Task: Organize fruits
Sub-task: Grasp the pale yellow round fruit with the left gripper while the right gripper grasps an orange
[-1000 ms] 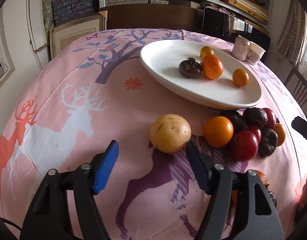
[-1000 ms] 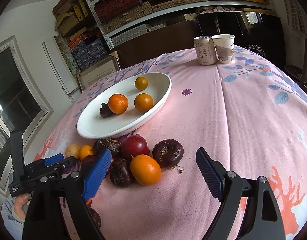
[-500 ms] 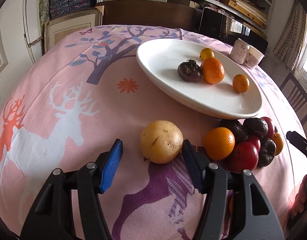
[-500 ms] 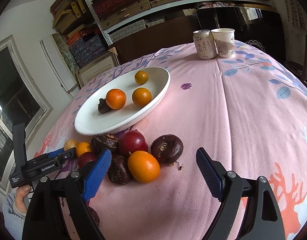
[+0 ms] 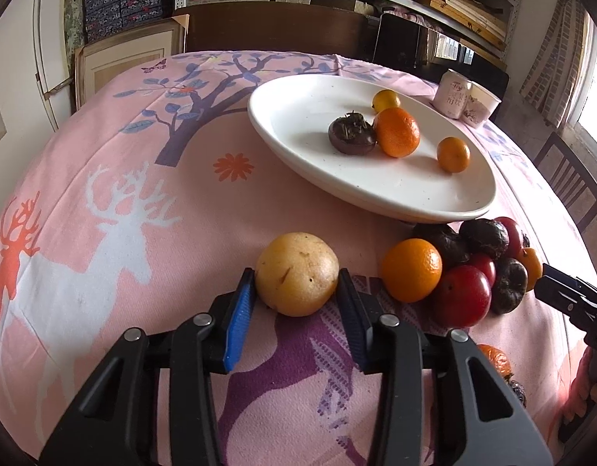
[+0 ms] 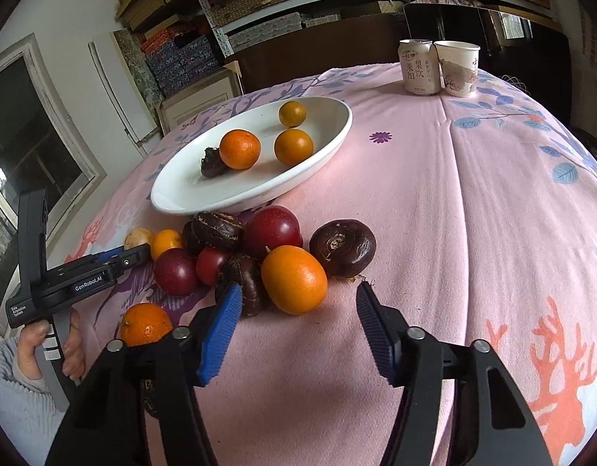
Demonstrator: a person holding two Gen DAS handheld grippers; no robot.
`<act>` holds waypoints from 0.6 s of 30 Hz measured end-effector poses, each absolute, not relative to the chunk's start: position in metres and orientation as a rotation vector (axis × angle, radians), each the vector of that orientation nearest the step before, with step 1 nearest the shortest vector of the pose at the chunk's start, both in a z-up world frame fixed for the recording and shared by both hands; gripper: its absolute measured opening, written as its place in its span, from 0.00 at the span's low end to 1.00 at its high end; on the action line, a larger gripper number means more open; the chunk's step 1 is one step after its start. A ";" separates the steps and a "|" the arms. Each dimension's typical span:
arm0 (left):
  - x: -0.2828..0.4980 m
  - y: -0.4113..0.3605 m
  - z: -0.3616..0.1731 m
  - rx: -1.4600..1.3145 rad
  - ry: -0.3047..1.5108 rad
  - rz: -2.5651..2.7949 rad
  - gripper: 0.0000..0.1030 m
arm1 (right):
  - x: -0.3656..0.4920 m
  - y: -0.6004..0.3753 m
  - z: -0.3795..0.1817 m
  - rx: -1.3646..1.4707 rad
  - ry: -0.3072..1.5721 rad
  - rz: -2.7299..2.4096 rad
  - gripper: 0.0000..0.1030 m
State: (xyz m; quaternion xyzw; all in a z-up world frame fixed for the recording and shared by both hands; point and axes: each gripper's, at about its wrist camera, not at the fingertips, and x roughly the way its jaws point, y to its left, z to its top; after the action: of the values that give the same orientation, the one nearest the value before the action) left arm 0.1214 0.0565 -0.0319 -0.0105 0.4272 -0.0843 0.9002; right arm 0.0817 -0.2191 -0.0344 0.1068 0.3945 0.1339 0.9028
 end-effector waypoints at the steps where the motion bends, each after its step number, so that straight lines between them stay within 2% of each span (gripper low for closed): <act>1: 0.121 0.056 -0.032 -0.022 0.884 -0.174 0.40 | 0.082 -0.220 -0.035 0.234 0.818 0.282 0.52; 8: 0.121 0.056 -0.032 -0.020 0.884 -0.174 0.40 | 0.095 -0.223 -0.039 0.292 0.836 0.309 0.52; 12: 0.121 0.056 -0.032 -0.022 0.884 -0.175 0.40 | 0.098 -0.222 -0.040 0.301 0.836 0.326 0.37; 18: 0.113 0.057 -0.028 -0.026 0.853 -0.185 0.39 | 0.086 -0.218 -0.030 0.257 0.775 0.333 0.37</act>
State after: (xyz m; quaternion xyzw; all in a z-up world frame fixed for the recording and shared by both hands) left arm 0.1129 0.0566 -0.0277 -0.0126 0.4131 -0.0895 0.9062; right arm 0.0861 -0.2180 -0.0303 0.1244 0.3750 0.1610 0.9044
